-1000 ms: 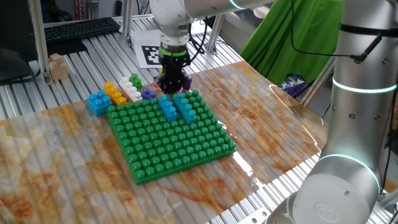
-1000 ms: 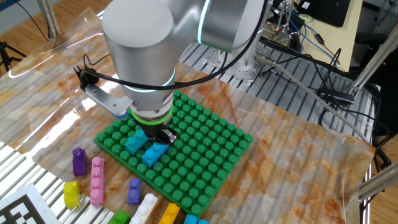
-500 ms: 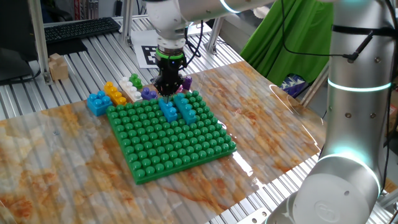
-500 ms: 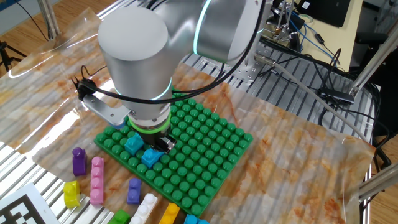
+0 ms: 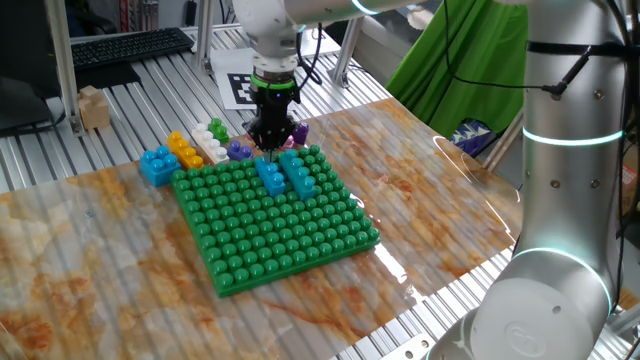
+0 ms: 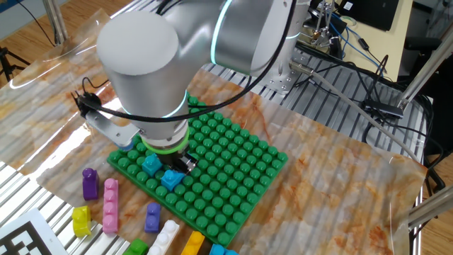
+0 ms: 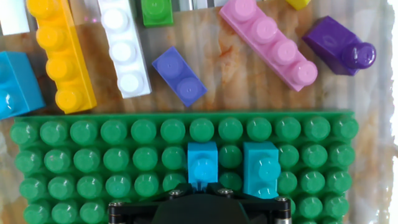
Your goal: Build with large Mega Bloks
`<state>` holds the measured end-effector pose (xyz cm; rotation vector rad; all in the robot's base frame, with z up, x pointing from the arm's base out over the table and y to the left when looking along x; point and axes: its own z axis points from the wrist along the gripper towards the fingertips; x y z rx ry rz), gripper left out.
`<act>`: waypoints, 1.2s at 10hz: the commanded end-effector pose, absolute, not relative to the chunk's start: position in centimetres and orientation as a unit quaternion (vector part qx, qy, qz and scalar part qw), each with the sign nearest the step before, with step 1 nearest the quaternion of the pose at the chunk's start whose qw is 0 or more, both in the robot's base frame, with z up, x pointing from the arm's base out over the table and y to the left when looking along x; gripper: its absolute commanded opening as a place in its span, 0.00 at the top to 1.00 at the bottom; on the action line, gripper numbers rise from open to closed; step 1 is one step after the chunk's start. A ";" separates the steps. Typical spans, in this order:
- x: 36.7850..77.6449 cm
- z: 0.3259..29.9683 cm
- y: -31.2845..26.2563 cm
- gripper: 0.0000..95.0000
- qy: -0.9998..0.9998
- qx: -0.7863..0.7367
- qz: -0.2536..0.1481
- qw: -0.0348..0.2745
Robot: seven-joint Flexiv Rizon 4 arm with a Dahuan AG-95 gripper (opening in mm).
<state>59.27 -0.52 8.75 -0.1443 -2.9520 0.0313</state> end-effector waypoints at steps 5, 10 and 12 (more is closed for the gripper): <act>60.0 10.9 -1.9 1.00 -0.995 -0.048 0.013 0.088; 62.1 11.9 -3.3 1.00 -0.995 -0.033 0.013 0.089; 62.8 12.1 -3.9 1.00 -0.996 -0.006 0.012 0.087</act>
